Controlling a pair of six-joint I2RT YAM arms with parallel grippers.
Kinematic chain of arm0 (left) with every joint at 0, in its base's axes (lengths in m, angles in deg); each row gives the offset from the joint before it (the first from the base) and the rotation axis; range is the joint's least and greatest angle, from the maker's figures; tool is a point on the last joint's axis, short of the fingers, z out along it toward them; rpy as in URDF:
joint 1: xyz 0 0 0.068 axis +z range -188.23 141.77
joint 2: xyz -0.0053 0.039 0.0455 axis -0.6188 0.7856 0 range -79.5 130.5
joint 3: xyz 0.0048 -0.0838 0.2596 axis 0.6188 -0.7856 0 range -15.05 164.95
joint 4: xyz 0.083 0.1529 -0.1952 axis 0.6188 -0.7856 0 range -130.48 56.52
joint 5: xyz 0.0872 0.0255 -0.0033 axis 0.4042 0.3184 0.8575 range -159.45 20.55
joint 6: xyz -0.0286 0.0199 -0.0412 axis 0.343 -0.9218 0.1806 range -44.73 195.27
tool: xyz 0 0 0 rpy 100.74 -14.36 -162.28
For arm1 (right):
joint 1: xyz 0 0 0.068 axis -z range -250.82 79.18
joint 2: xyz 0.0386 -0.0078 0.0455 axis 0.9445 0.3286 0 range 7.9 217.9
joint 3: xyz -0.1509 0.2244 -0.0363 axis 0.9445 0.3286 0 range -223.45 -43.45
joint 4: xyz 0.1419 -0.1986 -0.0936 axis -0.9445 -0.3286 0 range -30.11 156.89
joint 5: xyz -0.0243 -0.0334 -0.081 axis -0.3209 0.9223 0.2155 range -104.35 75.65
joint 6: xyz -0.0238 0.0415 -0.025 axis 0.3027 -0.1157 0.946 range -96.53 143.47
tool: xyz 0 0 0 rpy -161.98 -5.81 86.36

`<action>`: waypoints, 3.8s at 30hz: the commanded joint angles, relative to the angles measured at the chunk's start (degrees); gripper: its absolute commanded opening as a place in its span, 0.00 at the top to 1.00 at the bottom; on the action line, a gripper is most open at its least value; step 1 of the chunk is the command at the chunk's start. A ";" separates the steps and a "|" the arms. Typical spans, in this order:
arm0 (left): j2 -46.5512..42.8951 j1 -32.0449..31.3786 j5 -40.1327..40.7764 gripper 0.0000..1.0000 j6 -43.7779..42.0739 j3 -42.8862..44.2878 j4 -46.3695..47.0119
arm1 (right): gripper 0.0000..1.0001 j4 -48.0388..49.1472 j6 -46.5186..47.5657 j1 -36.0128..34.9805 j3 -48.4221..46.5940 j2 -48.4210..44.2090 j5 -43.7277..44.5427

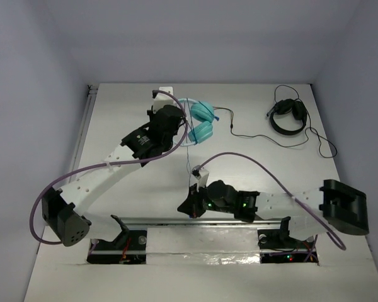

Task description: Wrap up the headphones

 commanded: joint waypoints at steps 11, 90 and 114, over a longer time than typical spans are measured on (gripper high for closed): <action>-2.79 -4.42 -2.88 1.00 9.75 -20.59 6.59 | 1.00 -55.25 16.38 -3.27 -25.72 -15.15 13.03; -9.56 -13.04 -19.42 1.00 -0.44 -12.35 -10.03 | 0.89 -43.00 20.44 23.18 -22.58 -17.33 14.98; 12.93 4.36 -15.38 1.00 6.41 -15.95 25.66 | 0.95 -35.87 8.65 23.18 -2.80 -49.78 20.26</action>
